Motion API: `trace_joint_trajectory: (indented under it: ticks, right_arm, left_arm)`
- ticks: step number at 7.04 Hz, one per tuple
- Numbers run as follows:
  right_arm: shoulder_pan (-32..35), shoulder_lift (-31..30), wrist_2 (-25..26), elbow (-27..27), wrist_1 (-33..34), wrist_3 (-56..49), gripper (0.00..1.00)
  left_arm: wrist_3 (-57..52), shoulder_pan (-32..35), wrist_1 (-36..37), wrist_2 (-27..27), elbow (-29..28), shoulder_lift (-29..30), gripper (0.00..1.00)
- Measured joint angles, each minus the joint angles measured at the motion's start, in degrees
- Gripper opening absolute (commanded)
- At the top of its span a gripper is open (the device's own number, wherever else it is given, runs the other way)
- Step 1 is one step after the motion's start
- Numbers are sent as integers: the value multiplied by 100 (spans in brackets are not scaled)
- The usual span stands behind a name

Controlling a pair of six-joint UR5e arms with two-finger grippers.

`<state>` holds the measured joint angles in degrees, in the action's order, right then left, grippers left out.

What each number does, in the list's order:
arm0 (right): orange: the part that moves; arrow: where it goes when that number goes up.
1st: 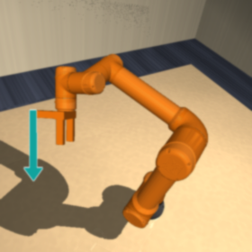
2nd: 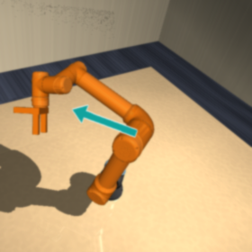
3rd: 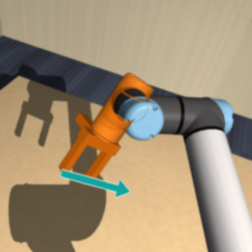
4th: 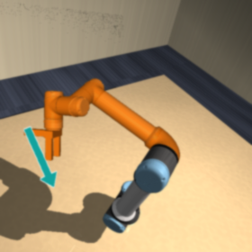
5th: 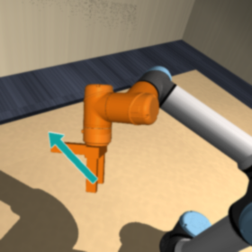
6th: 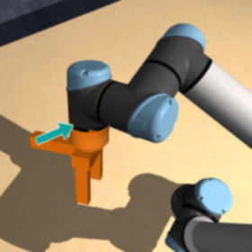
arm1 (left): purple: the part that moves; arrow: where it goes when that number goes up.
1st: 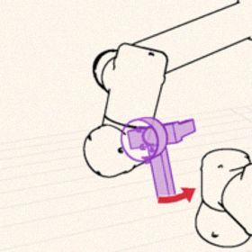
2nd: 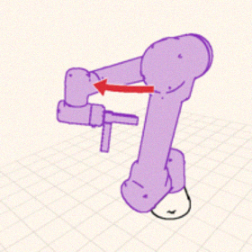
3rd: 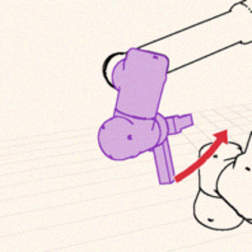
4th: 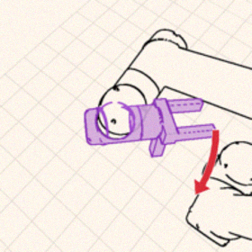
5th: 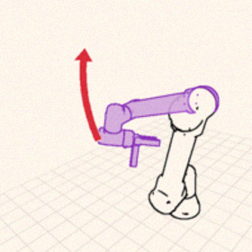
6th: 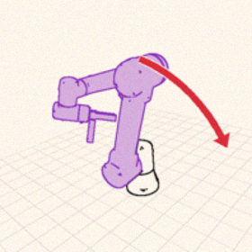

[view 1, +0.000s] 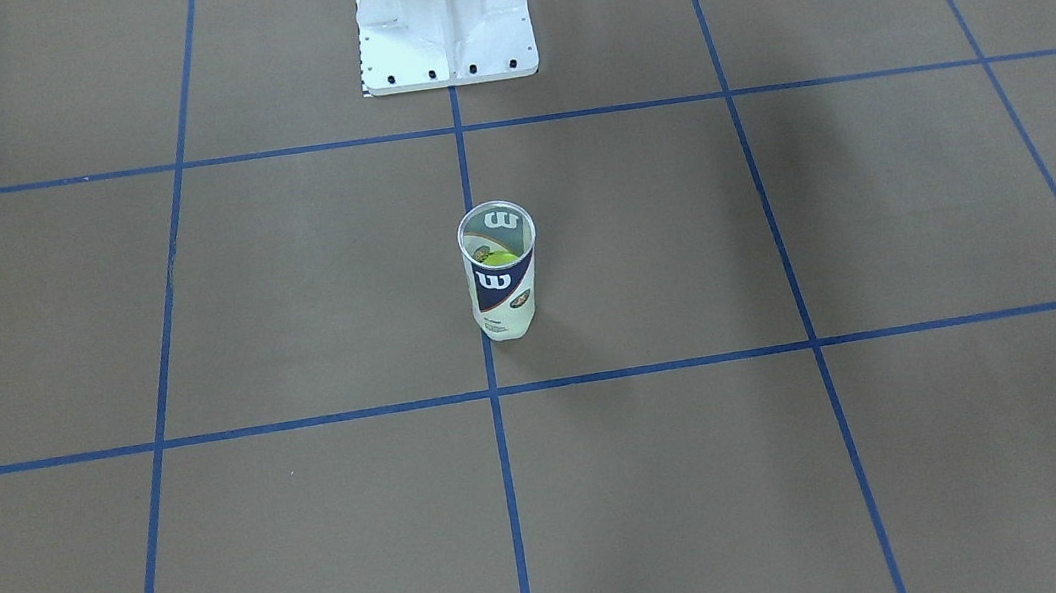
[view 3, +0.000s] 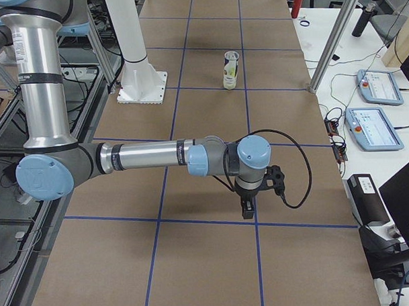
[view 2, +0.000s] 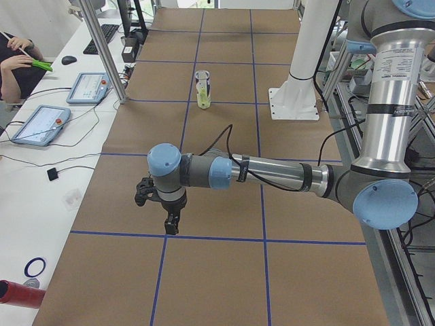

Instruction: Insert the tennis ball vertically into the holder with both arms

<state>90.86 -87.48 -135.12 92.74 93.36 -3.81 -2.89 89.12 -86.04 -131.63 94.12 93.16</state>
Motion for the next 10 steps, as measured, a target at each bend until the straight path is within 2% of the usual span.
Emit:
trace_joint_trajectory:
  ticks: [5, 10]
  right_arm:
    - [2, -307, -45, 200, -11, -8, 100]
    - [2, -330, -61, 262, -11, 1, 100]
  left_arm:
    - [1, 0, 0, -3, 80, 7, 100]
    - [-1, 0, 0, -28, 75, -18, 100]
